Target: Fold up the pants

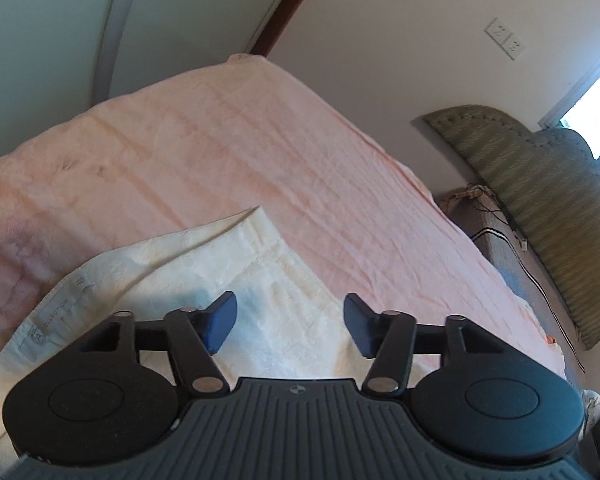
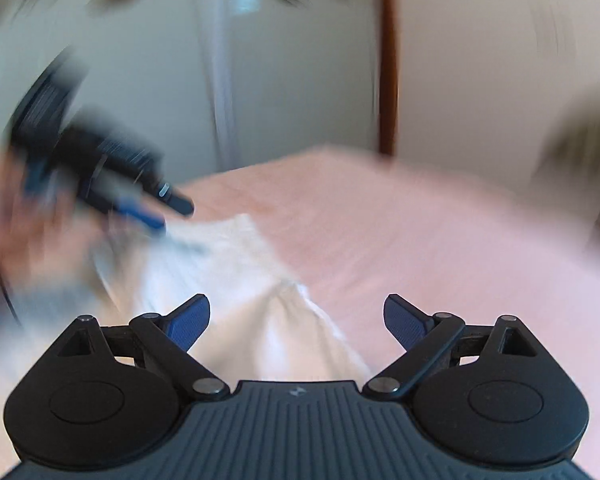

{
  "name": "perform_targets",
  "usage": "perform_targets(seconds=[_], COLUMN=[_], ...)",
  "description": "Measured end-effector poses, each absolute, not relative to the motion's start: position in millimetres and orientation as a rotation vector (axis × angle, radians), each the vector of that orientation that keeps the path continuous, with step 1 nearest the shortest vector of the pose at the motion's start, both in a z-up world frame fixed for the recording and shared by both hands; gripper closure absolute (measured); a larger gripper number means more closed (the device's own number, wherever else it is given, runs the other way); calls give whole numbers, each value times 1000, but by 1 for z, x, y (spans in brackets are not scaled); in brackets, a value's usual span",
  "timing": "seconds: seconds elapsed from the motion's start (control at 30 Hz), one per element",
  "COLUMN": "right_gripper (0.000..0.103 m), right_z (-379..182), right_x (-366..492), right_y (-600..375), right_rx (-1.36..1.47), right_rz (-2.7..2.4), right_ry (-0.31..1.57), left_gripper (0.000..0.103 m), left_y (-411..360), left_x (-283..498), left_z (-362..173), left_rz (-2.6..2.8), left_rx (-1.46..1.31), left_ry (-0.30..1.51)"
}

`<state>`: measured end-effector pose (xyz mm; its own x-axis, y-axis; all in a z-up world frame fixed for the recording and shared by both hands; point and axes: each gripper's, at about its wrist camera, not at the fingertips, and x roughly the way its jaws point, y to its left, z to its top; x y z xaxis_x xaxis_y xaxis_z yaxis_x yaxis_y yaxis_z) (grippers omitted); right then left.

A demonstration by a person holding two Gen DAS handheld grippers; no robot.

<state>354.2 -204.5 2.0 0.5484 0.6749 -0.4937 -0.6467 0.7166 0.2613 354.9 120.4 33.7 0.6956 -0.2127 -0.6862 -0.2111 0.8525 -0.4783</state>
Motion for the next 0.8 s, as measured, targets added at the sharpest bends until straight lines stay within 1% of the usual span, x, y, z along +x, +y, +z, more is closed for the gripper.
perform_targets(seconds=[0.07, 0.1, 0.13, 0.17, 0.2, 0.27, 0.37, 0.47, 0.53, 0.6, 0.67, 0.7, 0.73, 0.77, 0.8], right_gripper=[9, 11, 18, 64, 92, 92, 92, 92, 92, 92, 92, 92, 92, 92, 92], right_z=[-14, -20, -23, -24, -24, -17, -15, -23, -31, -40, -49, -54, -59, -63, -65], right_x=[395, 404, 407, 404, 393, 354, 275, 210, 185, 168, 161, 158, 154, 152, 150], right_y=[-199, -192, -181, -169, -156, -135, -108, -98, -95, -95, -92, -91, -89, -88, -88], right_rx=[224, 227, 179, 103, 13, -197, -568, -795, -879, -938, -979, -1011, -1047, -1073, -1091], right_rz=[843, 826, 808, 808, 801, 803, 819, 840, 844, 852, 843, 832, 819, 806, 793], right_ry=[786, 812, 815, 804, 777, 644, 407, 246, 192, 130, 112, 97, 86, 72, 54], left_gripper=[36, 35, 35, 35, 35, 32, 32, 32, 32, 38, 38, 40, 49, 59, 64], left_y=[116, 116, 117, 119, 122, 127, 131, 131, 131, 130, 130, 129, 127, 123, 118], left_x=[358, 361, 363, 365, 366, 366, 366, 360, 354, 351, 346, 343, 339, 336, 333], left_z=[35, 33, 32, 29, 27, 24, 24, 23, 22, 24, 28, 31, 34, 37, 39], left_rz=[-27, -37, -48, -64, -78, -92, -85, -86, -97, -104, -110, -130, -149, -164, -174], left_rx=[-564, -575, -593, -623, -660, -701, -719, -711, -713, -705, -711, -709, -695, -664, -619], left_ry=[820, 829, 837, 845, 845, 829, 803, 797, 784, 777, 755, 747, 736, 734, 736])
